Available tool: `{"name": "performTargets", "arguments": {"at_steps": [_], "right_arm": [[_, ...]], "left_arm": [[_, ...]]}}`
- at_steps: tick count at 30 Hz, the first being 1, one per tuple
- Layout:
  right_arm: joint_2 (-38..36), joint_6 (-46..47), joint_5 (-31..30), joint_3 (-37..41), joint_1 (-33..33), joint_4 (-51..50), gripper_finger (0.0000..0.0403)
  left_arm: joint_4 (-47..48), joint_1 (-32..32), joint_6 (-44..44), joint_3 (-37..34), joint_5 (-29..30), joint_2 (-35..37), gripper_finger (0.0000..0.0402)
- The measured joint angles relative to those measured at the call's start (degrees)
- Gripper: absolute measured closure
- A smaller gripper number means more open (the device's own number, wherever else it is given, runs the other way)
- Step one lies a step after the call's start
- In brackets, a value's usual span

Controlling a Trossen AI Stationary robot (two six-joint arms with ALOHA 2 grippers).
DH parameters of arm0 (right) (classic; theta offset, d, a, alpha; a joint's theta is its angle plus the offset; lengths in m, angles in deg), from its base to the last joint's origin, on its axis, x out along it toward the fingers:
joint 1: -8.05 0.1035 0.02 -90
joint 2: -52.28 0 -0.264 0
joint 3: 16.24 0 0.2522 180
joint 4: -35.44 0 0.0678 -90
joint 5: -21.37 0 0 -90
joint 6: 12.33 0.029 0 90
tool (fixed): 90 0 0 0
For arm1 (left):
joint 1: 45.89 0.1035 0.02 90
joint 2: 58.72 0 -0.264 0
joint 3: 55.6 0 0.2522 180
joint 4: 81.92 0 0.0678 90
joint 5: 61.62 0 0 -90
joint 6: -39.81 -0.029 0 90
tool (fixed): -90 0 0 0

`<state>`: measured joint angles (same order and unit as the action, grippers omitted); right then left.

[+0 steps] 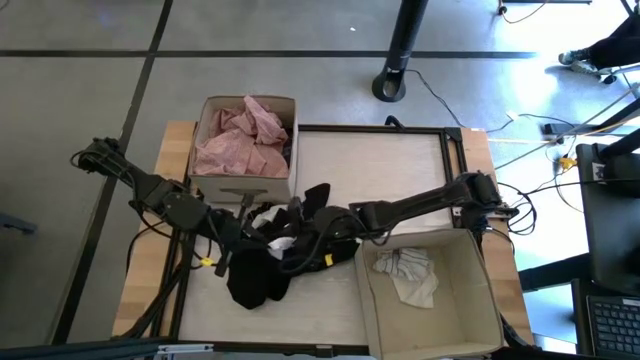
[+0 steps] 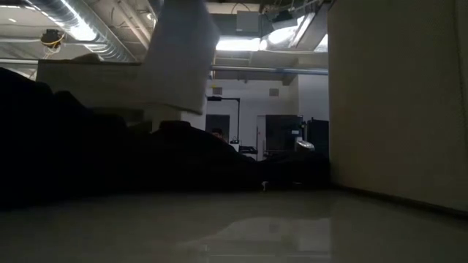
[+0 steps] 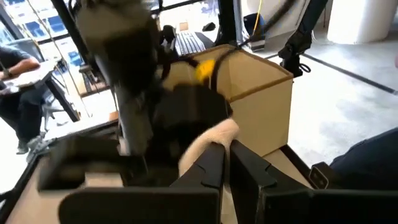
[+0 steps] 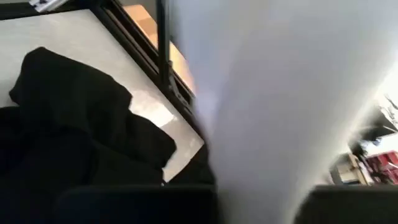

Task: Sort clothes
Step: Put the white sock into the bottom white laundry organizer

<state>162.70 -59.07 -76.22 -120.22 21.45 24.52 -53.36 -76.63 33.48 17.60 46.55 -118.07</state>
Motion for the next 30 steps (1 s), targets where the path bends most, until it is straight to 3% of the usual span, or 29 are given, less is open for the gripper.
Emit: {"name": "performTargets", "arguments": {"at_steps": [6,12,16,24,30], "right_arm": [[-5.86,-1.74,-5.50,0.00,2.47,-7.58,0.0398],[-13.68,-1.28,-14.63,0.00,7.39,-17.66,0.0394],[-19.42,2.73,-20.66,0.00,12.21,-25.17,0.0399],[-29.93,23.55,-27.81,0.00,23.46,-41.54,0.0392],[-32.69,51.60,-29.40,-0.04,32.67,-64.09,0.0391]], "left_arm": [[0.79,1.69,2.10,0.00,0.62,-0.04,0.0360],[10.35,4.54,9.81,0.00,1.42,-0.04,0.0278],[17.28,6.08,15.05,0.00,1.53,-0.07,0.0248],[26.43,6.89,25.32,0.00,4.66,-2.43,0.0246],[32.49,6.91,30.44,0.00,7.81,-7.27,0.0249]]}}
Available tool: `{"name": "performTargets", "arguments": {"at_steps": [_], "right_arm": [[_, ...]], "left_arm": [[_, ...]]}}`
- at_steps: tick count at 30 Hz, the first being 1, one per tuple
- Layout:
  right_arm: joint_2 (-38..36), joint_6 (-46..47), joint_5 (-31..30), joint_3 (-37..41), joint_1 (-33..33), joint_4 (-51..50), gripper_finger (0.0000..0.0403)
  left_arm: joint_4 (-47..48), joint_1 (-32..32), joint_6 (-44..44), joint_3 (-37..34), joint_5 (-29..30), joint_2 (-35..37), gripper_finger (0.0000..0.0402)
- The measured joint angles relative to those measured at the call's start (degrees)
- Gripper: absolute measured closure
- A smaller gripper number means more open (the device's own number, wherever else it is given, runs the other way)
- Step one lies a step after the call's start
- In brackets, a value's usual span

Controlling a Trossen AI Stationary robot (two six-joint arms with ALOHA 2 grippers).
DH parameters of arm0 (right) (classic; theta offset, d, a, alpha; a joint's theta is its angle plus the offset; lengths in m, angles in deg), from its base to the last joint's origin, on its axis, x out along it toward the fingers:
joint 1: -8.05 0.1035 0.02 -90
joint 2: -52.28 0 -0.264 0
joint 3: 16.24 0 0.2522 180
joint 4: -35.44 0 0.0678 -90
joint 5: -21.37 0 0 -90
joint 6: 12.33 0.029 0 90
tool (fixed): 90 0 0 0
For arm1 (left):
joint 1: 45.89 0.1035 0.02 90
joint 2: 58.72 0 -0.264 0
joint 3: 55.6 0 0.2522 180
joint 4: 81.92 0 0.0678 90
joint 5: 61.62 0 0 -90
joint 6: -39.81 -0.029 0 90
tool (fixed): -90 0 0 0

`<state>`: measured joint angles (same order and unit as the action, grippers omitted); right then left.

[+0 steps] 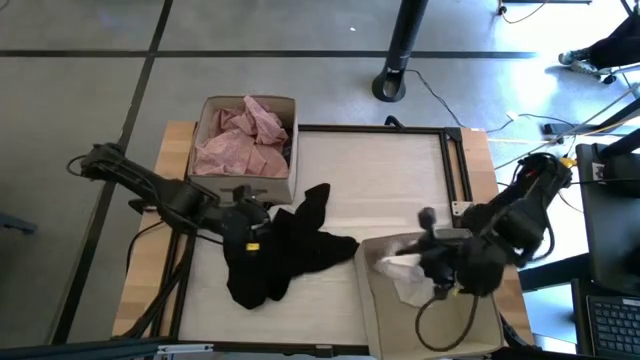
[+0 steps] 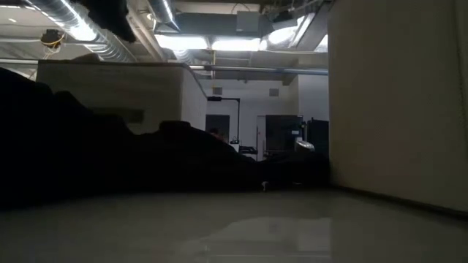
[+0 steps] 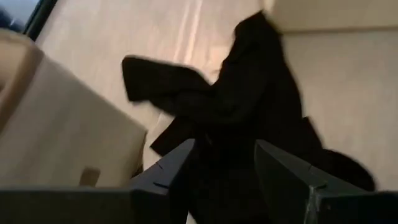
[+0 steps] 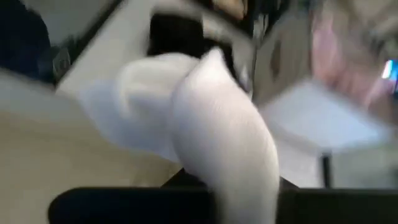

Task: Sort clothes
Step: Put the white sock into the bottom white laundry organizer

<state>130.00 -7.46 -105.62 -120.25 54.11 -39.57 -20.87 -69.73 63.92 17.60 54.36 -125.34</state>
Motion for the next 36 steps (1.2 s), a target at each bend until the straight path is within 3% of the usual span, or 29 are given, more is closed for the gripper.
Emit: {"name": "performTargets", "arguments": {"at_steps": [4,9,13,17,23,29,34,36], "right_arm": [[0.62,18.05,-1.45,3.61,4.19,-9.55,0.0391],[0.93,29.65,1.29,13.46,6.48,-8.71,0.0390],[0.93,39.40,7.71,20.91,6.48,-8.85,0.0363],[0.93,47.03,16.16,25.86,6.48,-8.94,0.0304],[0.93,49.24,20.13,28.10,6.48,-8.57,0.0220],[0.93,48.38,18.73,28.10,6.45,-8.79,0.0181],[0.93,46.73,18.19,28.08,6.43,-8.68,0.0180],[0.93,46.71,21.50,27.06,6.43,-9.44,0.0184]], "left_arm": [[1.21,0.00,1.79,0.00,1.30,-3.98,0.0250],[3.76,0.22,3.15,-0.83,1.42,-8.15,0.0252],[3.84,1.94,7.35,-4.83,1.28,-8.47,0.0252],[2.24,4.62,12.00,-10.05,1.35,-7.40,0.0252],[-5.58,8.67,13.06,-17.04,0.30,-7.20,0.0252],[-13.46,10.64,8.32,-21.29,-0.93,-7.20,0.0262],[-15.22,10.88,3.80,-22.51,-0.94,-7.20,0.0339],[-15.29,10.86,2.46,-22.53,-0.77,-7.20,0.0381]]}}
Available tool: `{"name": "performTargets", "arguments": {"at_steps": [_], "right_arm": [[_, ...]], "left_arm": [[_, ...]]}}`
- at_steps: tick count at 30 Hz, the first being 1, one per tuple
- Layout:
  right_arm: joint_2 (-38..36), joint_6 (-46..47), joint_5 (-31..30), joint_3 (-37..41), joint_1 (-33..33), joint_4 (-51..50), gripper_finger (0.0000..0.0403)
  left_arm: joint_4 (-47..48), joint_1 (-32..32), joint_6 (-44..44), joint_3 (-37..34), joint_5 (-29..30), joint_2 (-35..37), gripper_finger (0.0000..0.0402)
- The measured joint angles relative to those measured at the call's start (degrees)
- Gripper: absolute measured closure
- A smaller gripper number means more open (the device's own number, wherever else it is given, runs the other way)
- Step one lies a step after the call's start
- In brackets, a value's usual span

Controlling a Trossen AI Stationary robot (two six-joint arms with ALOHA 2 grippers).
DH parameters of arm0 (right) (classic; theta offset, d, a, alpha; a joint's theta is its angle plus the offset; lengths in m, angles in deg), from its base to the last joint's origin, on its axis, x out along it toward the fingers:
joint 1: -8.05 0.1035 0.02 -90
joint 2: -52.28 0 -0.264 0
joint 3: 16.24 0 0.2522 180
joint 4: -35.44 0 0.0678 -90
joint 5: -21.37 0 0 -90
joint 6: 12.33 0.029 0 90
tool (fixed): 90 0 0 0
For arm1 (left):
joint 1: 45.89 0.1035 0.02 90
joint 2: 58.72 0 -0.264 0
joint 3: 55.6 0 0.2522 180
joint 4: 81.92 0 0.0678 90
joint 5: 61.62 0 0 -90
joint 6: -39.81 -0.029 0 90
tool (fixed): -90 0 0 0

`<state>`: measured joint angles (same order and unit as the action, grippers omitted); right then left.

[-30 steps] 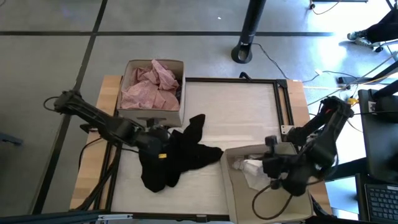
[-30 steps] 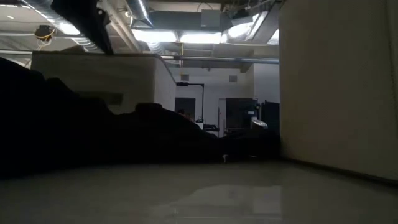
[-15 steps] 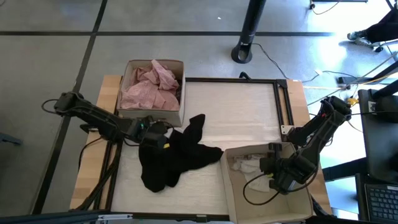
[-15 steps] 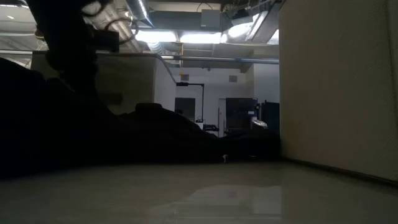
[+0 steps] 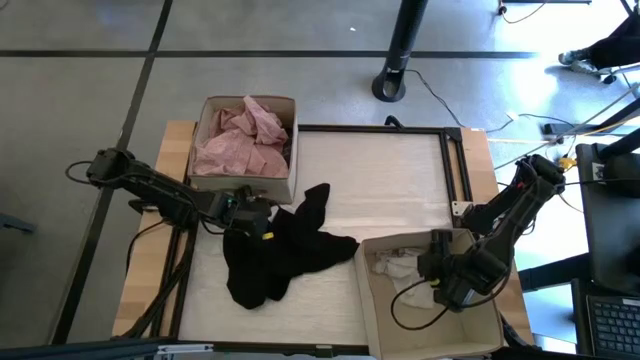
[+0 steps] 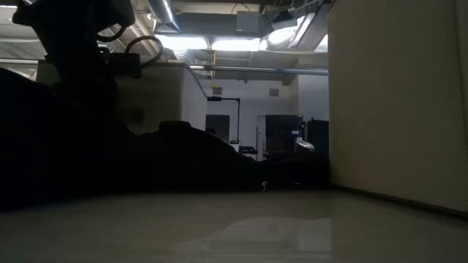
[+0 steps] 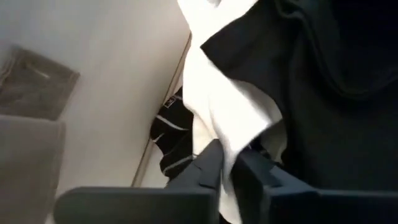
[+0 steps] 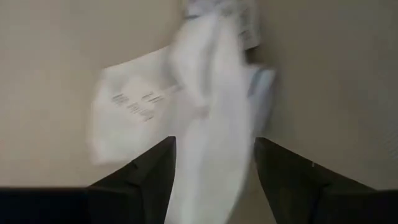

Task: Sort clothes
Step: Put the white sock into the bottom white laundry organizer

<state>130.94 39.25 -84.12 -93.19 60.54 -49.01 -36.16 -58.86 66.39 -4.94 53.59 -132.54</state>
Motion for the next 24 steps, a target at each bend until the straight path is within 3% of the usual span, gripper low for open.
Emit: {"name": "performTargets", "arguments": {"at_steps": [3,6,12,19,24], "right_arm": [[0.00,0.00,4.77,-3.73,0.00,-0.60,0.0189],[-0.02,-0.51,3.82,-9.42,0.04,-1.62,0.0191],[-0.07,-8.79,-8.41,-19.64,-0.02,-0.95,0.0191],[-0.02,-28.03,-30.20,-22.17,-2.93,1.42,0.0191],[1.75,-42.32,-34.99,-22.18,-9.74,9.03,0.0191]], "left_arm": [[0.24,-0.48,-0.36,0.00,2.82,0.00,0.0392],[2.15,-1.95,-1.42,1.24,8.16,0.36,0.0398],[8.86,-6.89,-3.43,8.89,19.57,2.28,0.0399],[8.76,-11.14,-11.65,15.88,27.01,3.23,0.0400],[4.18,-13.04,-16.95,18.12,29.78,3.23,0.0398]]}}
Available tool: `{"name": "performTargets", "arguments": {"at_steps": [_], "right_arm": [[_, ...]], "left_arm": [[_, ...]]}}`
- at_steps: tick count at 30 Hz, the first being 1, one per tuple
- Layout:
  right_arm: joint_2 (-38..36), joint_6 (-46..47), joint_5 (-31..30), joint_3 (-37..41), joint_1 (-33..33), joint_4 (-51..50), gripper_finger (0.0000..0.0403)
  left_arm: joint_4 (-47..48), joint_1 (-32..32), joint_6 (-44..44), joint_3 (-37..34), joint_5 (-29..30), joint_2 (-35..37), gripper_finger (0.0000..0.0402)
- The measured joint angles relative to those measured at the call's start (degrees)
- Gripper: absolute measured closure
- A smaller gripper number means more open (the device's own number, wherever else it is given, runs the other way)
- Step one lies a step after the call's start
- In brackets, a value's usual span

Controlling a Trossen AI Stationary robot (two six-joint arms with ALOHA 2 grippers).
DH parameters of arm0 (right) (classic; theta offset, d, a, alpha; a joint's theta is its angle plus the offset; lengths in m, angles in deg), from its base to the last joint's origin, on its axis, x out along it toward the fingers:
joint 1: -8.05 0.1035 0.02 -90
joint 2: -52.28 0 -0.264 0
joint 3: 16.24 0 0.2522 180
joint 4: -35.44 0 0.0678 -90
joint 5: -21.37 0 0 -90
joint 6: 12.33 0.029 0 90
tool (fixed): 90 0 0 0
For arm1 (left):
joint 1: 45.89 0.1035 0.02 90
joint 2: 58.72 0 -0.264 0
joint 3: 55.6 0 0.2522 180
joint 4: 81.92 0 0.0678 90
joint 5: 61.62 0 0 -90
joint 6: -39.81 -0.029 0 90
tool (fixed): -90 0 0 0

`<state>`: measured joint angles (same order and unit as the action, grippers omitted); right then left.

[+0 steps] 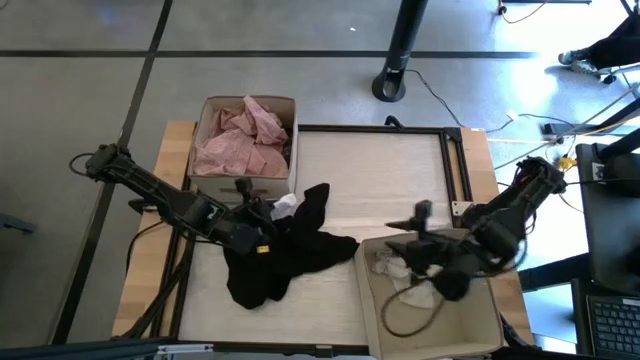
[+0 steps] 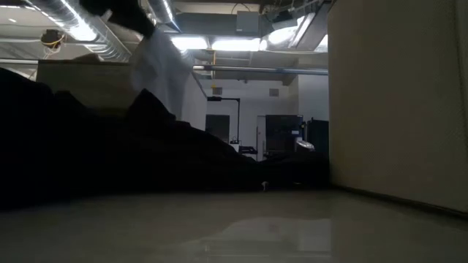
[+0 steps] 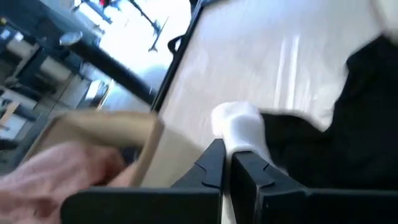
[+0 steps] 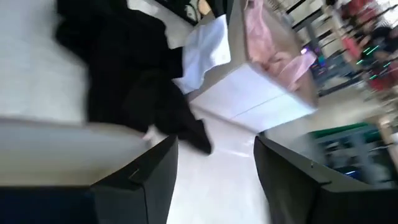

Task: Sort clothes
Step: Put the white sock into the bottom white laundry organizer

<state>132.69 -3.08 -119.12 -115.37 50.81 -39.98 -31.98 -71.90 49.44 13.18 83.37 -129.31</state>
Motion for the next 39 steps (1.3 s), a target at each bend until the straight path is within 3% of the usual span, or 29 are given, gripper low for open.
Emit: {"name": "performTargets", "arguments": {"at_steps": [5,13,22,30,34,39], "right_arm": [[3.96,-18.60,1.07,0.01,-7.19,13.03,0.0191],[11.21,-39.37,14.06,0.03,-16.19,33.85,0.0191],[17.51,-44.20,17.92,0.03,-23.87,48.09,0.0191],[20.60,-44.15,35.24,0.03,-28.38,55.22,0.0194],[21.22,-43.74,38.21,0.10,-29.06,55.24,0.0240],[21.11,-44.26,38.10,0.07,-28.93,55.43,0.0373]], "left_arm": [[-11.19,-1.46,-6.58,0.15,0.00,0.00,0.0398],[-21.78,-3.25,-13.14,0.15,-0.35,0.00,0.0397],[-27.22,-5.95,-13.86,0.15,-2.67,0.00,0.0396],[-28.18,-7.00,-14.80,0.15,-2.74,0.00,0.0399],[-28.10,-7.00,-14.84,0.15,-2.74,0.00,0.0393],[-28.46,-7.00,-15.69,0.15,-2.77,0.00,0.0392]]}}
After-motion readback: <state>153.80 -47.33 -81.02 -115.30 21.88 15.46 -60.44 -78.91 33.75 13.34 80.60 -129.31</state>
